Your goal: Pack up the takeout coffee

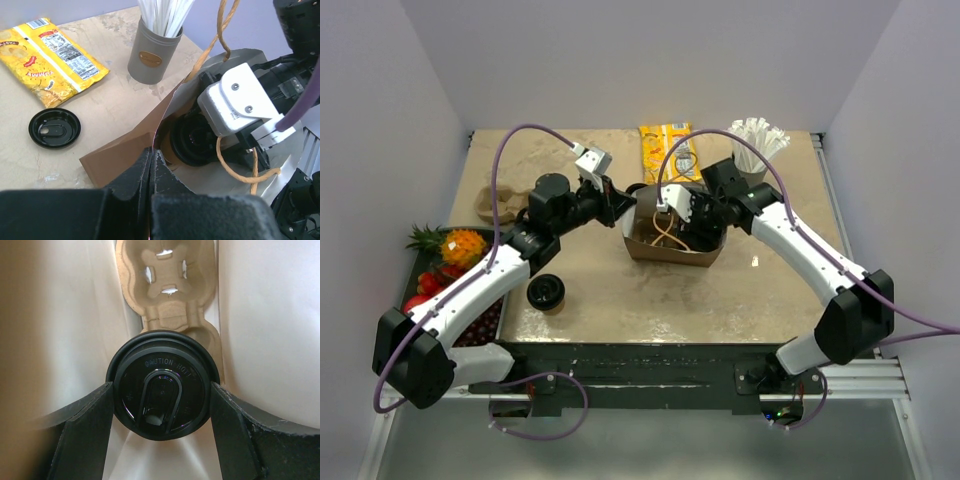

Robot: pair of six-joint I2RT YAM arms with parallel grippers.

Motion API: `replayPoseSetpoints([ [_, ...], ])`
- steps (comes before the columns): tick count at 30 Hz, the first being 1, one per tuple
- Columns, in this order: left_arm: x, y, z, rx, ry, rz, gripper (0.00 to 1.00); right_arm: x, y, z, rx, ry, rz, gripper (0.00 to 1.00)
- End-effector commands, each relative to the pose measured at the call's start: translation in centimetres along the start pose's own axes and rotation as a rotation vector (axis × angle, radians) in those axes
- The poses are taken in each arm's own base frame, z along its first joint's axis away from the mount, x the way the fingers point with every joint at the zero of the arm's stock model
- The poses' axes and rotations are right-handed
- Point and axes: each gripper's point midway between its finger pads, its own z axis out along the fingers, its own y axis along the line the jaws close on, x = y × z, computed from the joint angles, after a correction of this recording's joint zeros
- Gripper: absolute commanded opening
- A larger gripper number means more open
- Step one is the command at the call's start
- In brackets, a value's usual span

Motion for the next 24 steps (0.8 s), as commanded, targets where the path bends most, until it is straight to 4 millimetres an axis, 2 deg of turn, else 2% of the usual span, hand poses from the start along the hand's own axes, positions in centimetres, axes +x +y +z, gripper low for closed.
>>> replayPoseSetpoints([
  [1, -0.2, 0.4, 0.3, 0.004, -0.018, 0.016, 0.00, 0.2, -0.6, 1.3, -0.002, -0.021, 0.013, 0.27],
  [13, -0.3, 0.7, 0.8, 0.002, -0.007, 0.021, 0.00, 1.9, -1.7, 3.3, 0.026, 0.034, 0.021, 0.30],
  [17, -0.4, 0.8, 0.9, 0.002, -0.005, 0.023, 0.00, 2.1, -1.7, 3.8, 0.018, 0.043, 0.023, 0.37],
  [24, -0.8, 0.7, 1.2, 0.009, -0.014, 0.033, 0.00, 1.8, -2.0, 2.9, 0.023, 0.035, 0.016, 0.47],
])
